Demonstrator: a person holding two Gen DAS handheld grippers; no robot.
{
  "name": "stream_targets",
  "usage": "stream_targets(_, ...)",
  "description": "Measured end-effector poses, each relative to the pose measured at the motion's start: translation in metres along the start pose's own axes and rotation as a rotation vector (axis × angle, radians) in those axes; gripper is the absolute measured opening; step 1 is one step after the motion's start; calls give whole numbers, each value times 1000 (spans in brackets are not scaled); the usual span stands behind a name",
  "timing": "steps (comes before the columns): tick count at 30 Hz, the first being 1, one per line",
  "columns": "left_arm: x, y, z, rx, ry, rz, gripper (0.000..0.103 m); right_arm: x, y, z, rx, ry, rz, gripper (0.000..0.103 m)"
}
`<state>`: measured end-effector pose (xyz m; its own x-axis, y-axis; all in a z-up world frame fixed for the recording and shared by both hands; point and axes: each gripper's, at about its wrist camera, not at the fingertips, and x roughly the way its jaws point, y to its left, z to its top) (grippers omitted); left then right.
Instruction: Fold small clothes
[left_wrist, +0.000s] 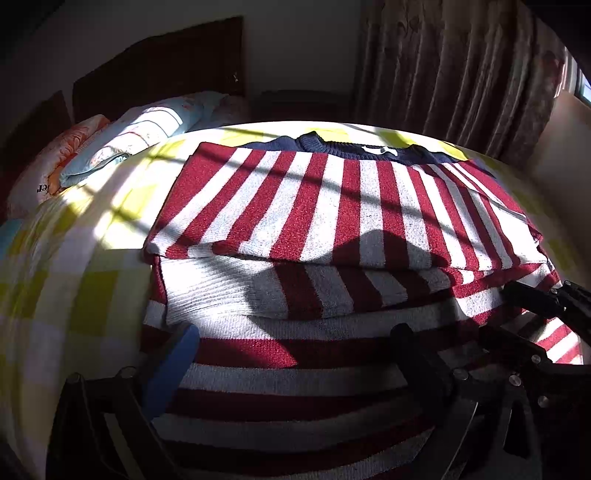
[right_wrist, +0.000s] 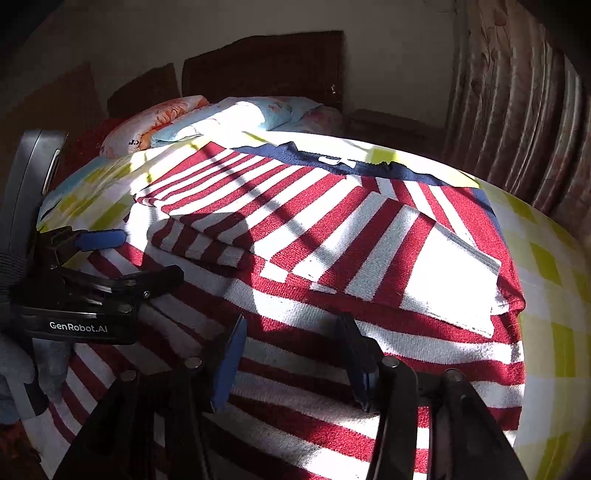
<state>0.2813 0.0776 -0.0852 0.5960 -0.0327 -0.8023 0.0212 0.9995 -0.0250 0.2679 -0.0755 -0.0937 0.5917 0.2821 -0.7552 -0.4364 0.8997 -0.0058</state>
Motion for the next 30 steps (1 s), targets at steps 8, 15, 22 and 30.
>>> stream_targets(8, -18, 33, -15, -83, -32, -68, 103, -25, -68, -23, 216, -11, -124, 48)
stream_targets(15, -34, 20, -20, -65, -107, 9, 103, -40, -81, -34, 293, -28, -164, 46)
stream_targets(22, -40, -10, -31, 23, -66, -70, 103, -34, -1, -25, 65, -11, -91, 46)
stream_targets(30, -44, 38, -44, -104, -53, -108, 103, -51, -61, -50, 195, -29, -43, 42)
